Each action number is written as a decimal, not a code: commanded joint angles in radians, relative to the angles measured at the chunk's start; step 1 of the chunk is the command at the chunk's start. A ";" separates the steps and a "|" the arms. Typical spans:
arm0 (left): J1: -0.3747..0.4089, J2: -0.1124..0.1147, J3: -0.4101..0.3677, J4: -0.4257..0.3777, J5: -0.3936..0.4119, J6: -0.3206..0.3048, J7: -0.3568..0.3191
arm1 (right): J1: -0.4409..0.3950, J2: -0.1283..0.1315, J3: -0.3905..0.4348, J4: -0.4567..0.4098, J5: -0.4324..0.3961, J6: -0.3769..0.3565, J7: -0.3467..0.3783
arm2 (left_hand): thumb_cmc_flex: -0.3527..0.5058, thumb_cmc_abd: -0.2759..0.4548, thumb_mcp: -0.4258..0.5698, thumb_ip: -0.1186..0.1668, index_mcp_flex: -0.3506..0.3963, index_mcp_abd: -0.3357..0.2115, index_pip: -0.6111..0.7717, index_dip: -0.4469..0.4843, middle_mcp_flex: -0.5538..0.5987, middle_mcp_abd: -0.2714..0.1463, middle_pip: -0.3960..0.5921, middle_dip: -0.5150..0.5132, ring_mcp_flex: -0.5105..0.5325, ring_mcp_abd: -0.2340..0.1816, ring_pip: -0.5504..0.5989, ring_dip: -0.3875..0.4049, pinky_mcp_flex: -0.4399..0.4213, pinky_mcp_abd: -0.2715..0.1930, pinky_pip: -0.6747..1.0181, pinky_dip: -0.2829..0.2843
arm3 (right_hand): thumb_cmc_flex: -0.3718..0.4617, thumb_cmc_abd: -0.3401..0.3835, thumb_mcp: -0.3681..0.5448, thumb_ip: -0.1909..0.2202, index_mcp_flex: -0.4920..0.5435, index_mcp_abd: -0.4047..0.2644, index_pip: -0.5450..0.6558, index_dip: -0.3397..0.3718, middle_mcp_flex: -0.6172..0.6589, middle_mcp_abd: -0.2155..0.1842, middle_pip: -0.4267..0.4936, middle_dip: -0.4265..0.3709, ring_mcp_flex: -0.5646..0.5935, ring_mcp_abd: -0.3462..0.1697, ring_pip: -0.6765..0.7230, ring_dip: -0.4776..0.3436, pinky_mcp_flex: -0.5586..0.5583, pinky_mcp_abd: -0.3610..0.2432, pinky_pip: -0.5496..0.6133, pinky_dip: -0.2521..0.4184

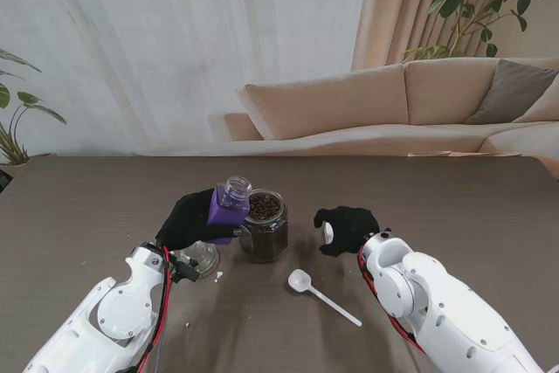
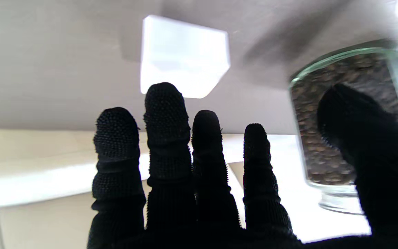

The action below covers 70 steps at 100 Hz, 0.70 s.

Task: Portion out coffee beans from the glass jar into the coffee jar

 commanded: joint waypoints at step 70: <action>0.015 -0.003 -0.002 -0.025 0.006 0.022 -0.014 | 0.206 0.028 -0.186 0.187 -0.092 0.101 0.108 | 0.176 0.236 0.428 0.042 0.145 -0.076 0.189 0.064 0.011 -0.051 0.001 0.005 -0.007 0.039 0.064 0.025 -0.030 -0.133 -0.014 -0.007 | -0.145 -0.187 0.076 -0.018 -0.233 0.027 -0.079 -0.080 -0.145 -0.084 0.144 0.162 -0.034 -0.071 0.190 0.062 -0.110 -0.047 0.091 0.073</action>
